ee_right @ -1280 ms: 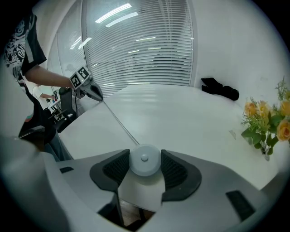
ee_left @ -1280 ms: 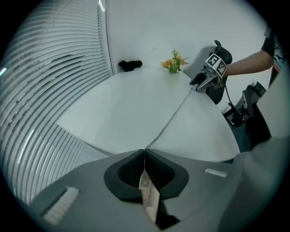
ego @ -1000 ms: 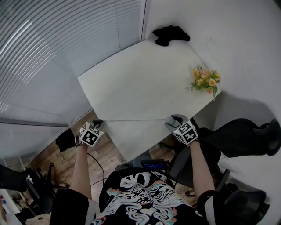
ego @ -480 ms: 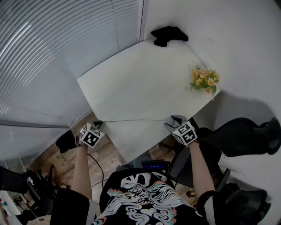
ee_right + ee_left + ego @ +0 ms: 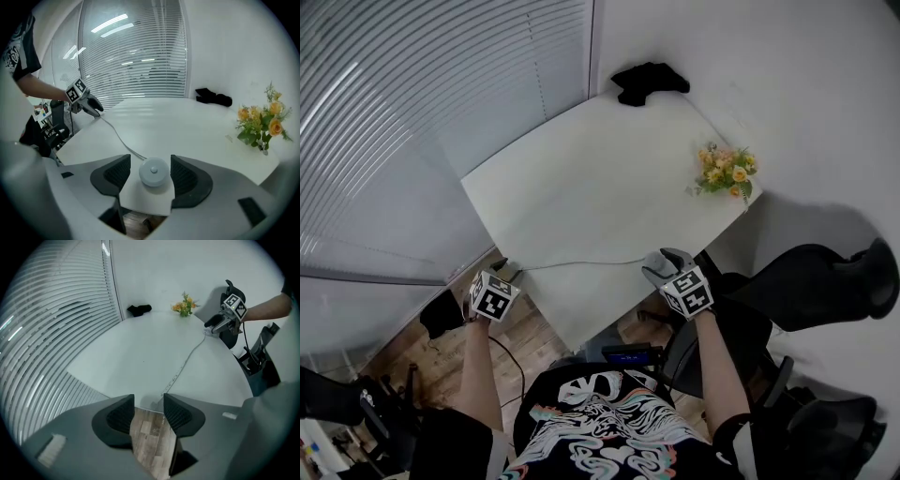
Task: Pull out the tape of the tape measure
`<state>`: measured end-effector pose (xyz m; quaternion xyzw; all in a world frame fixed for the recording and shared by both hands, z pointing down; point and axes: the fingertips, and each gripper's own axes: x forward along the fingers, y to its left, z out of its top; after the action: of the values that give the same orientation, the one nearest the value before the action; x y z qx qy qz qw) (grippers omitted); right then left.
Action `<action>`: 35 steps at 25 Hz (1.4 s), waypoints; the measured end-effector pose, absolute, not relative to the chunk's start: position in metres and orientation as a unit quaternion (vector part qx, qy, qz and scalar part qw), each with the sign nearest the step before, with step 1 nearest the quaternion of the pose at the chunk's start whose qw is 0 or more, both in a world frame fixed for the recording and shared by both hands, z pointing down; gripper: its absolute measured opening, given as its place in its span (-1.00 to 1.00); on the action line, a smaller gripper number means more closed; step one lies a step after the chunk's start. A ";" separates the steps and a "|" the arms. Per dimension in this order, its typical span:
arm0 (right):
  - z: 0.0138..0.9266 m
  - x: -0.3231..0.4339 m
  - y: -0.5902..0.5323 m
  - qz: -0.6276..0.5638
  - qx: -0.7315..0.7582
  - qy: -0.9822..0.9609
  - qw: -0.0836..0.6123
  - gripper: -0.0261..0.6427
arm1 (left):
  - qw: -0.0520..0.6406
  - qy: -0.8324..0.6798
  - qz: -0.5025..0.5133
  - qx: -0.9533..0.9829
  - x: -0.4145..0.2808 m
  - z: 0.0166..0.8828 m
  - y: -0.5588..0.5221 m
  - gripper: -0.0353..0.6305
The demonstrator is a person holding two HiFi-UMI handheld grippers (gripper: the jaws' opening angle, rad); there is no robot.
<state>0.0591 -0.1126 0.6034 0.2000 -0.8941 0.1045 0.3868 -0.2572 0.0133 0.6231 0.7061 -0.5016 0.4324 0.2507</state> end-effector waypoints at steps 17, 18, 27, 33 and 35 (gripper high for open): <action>0.456 0.054 -0.096 0.118 0.372 -0.907 0.158 -0.91 | 0.158 -0.621 0.145 0.754 -0.203 0.483 -0.029 -0.44; 0.448 0.053 -0.093 0.111 0.378 -0.907 0.150 -0.91 | 0.146 -0.622 0.134 0.758 -0.197 0.471 -0.029 -0.49; 0.386 0.049 -0.055 0.054 0.424 -0.899 0.101 -0.91 | 0.064 -0.659 0.067 0.746 -0.177 0.380 -0.011 -0.78; 0.362 0.046 -0.030 0.046 0.434 -0.897 0.076 -0.91 | 0.045 -0.656 0.053 0.751 -0.161 0.348 -0.003 -0.88; 0.358 0.045 -0.026 0.045 0.435 -0.896 0.076 -0.91 | 0.045 -0.652 0.046 0.755 -0.158 0.342 -0.002 -0.88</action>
<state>0.0446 -0.0260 0.3576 0.4354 -0.8959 0.0449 0.0760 -0.1582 -0.0021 0.3418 0.7550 -0.6525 0.0461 0.0454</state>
